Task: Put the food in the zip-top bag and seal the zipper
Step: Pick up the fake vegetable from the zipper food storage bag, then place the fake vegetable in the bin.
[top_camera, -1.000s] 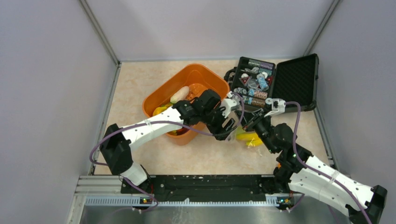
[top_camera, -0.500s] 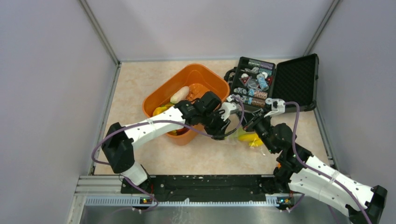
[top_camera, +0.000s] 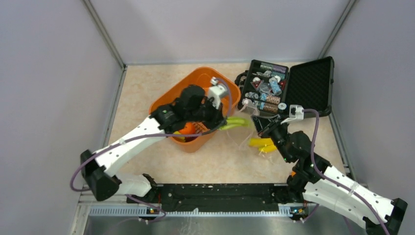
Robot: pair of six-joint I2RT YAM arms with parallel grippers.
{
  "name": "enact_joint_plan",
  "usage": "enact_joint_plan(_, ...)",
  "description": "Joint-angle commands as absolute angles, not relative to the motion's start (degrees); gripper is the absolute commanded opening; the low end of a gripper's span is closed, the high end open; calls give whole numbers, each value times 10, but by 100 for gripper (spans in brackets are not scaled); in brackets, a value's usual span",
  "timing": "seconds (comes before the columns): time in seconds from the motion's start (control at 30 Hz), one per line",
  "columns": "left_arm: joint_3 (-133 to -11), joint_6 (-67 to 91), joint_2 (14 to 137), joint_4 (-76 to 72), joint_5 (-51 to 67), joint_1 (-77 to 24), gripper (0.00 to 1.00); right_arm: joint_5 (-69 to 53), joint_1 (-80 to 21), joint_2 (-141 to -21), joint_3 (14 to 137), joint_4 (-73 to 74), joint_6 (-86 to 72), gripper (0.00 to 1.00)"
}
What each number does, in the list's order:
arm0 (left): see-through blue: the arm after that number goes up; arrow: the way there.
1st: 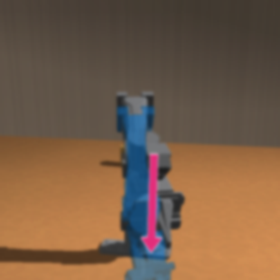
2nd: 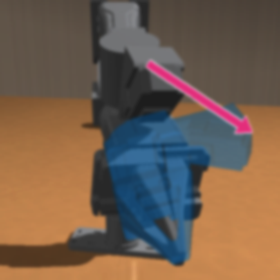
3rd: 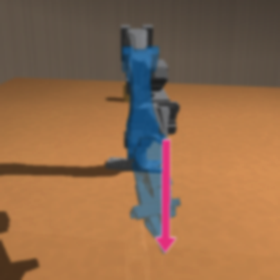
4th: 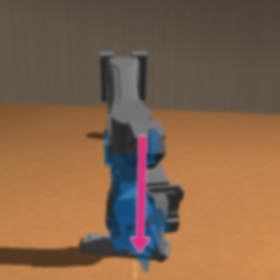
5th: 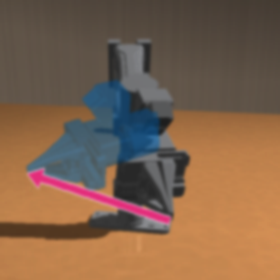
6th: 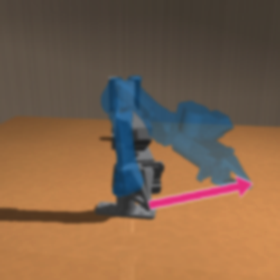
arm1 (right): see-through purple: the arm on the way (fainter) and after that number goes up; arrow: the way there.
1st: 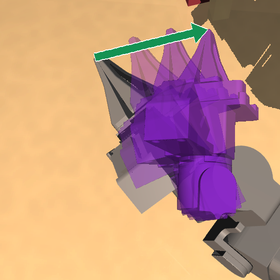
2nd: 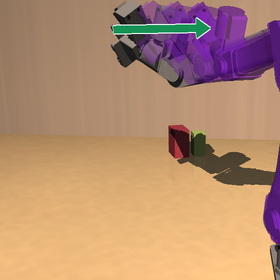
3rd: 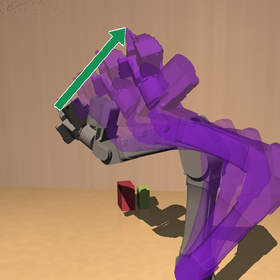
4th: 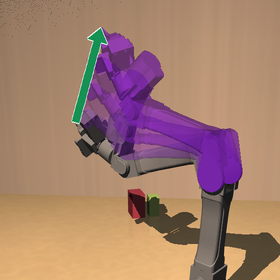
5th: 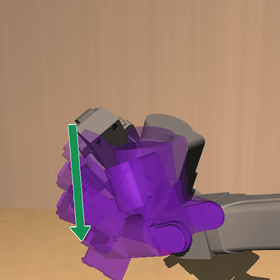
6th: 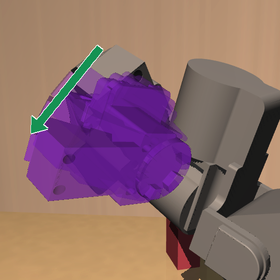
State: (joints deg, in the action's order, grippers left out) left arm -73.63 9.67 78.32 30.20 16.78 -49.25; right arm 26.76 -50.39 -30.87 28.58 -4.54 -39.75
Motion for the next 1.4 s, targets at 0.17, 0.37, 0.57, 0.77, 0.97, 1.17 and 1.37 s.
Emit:
enact_joint_plan(0.17, -757, 142, 663, 240, 140, -394, 0, 275, -504, -295, 287, -35, -372, 0)
enact_joint_plan(0.37, -799, 120, 596, 329, 31, -370, 0, 313, -504, -271, 290, -16, -368, 0)
enact_joint_plan(0.57, -853, 90, 556, 398, 63, -360, 0, 351, -503, -270, 313, 11, -343, 0)
enact_joint_plan(0.77, -834, 107, 537, 385, -61, -359, 0, 339, -504, -279, 322, 4, -337, 0)
enact_joint_plan(0.97, -750, 127, 585, 287, -132, -338, 0, 328, -503, -281, 326, -25, -332, 0)
enact_joint_plan(1.17, -658, 104, 602, 260, 70, -318, 0, 333, -503, -277, 347, -2, -321, 0)
enact_joint_plan(1.37, -628, 67, 660, 257, 322, -316, 9, 365, -503, -280, 363, 13, -287, 0)
